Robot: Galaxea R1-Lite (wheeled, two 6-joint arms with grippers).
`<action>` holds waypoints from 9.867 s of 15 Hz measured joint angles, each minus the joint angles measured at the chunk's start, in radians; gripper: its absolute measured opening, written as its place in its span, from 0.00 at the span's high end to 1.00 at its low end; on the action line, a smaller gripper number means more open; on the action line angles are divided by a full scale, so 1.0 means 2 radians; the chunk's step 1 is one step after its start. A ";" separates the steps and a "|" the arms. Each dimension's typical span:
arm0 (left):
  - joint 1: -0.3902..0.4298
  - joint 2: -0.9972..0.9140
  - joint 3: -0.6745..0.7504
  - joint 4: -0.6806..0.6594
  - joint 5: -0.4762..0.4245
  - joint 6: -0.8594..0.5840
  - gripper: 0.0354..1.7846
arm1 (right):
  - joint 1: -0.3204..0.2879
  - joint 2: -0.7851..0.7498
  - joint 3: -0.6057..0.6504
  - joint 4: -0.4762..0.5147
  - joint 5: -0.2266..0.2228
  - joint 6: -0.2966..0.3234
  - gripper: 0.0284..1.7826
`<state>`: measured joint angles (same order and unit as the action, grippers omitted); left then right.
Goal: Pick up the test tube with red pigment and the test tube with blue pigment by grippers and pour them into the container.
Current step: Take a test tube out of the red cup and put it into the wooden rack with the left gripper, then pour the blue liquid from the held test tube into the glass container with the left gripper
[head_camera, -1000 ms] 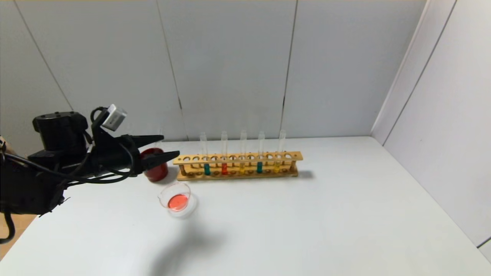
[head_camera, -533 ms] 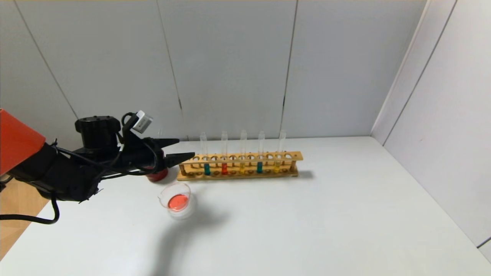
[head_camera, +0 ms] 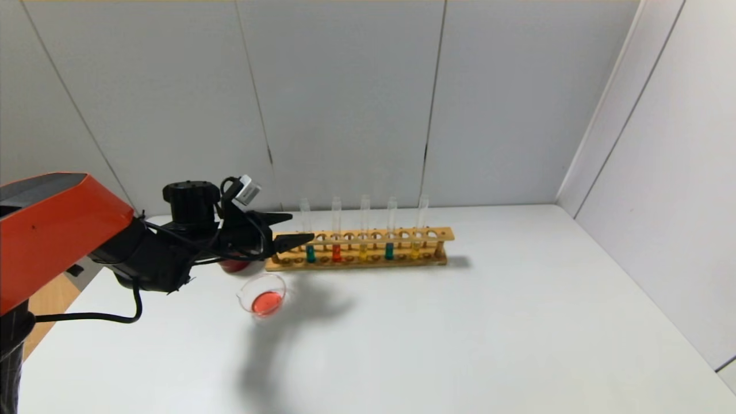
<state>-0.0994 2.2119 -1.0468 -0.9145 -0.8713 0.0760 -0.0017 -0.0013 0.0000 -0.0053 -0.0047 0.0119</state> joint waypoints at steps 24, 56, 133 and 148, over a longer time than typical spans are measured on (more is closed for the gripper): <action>-0.016 0.052 -0.081 0.034 0.021 0.000 0.84 | 0.000 0.000 0.000 0.000 0.000 0.000 0.02; 0.169 -0.320 0.083 0.413 0.108 0.392 0.84 | 0.000 0.000 0.000 0.000 0.000 0.000 0.02; -0.047 -0.133 0.124 0.272 0.576 0.726 0.84 | 0.000 0.000 0.000 0.000 0.000 0.000 0.02; -0.085 -0.128 0.104 0.272 0.635 0.773 0.84 | 0.000 0.000 0.000 0.000 0.000 0.000 0.02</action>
<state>-0.2689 1.9560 -0.8389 -0.3702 0.3991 1.6211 -0.0017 -0.0013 0.0000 -0.0053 -0.0047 0.0119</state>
